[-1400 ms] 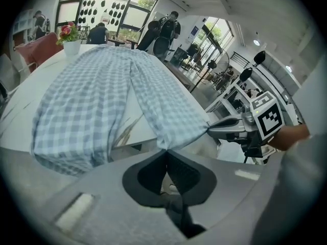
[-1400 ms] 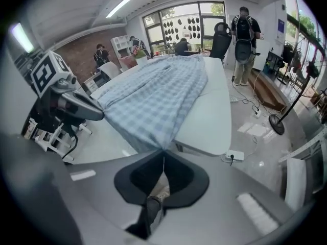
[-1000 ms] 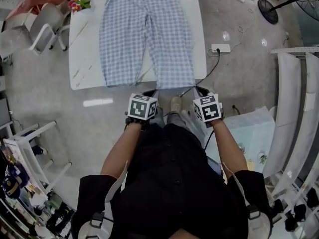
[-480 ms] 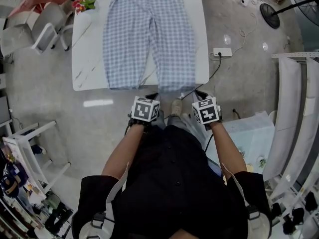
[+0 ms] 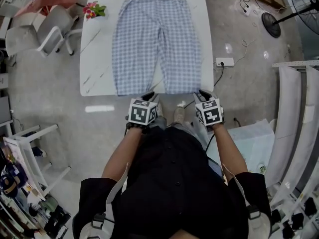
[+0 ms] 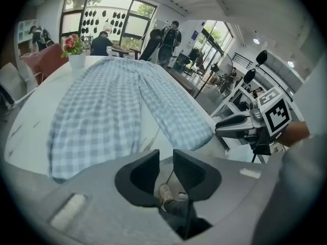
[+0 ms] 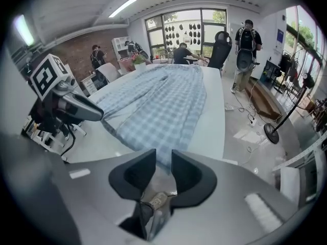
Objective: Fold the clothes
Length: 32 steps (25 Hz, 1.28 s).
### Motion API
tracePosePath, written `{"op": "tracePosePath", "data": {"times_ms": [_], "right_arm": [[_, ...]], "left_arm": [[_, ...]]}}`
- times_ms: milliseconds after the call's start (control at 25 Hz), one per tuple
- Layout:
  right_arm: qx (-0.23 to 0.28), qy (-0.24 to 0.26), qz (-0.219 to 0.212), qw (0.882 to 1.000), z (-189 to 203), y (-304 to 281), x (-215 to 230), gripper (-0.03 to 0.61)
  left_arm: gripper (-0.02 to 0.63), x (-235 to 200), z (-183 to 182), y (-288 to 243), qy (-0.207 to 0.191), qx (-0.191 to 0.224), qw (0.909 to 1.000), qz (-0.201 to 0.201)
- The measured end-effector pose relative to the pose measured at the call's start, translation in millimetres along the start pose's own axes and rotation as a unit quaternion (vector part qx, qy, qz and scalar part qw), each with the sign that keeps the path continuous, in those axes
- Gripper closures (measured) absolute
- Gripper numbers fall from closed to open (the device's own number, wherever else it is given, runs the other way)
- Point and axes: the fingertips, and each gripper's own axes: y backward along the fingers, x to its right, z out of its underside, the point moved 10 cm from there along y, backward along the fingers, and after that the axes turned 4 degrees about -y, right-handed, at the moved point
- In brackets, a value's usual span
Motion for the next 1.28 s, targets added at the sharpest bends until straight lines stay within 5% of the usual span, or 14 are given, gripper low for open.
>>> {"op": "tracePosePath", "data": {"times_ms": [320,1000,1280], "right_arm": [[0.036,0.049,-0.003,0.998,-73.8,-21.3,-25.1,0.48],[0.12,0.21,-0.025,0.97,-317.8,-92.7,-118.8,0.48],[0.136,0.201,-0.048,0.969,-376.3,-134.4,-134.0,0.481]], "left_arm": [[0.526,-66.0,-6.0,43.4,0.035,0.044,0.9971,-0.051],[0.519,-157.6,5.8,84.9,0.079,0.067,0.9877,-0.117],[0.517,-178.2,-25.5,75.2,0.099,0.061,0.9846,-0.131]]}}
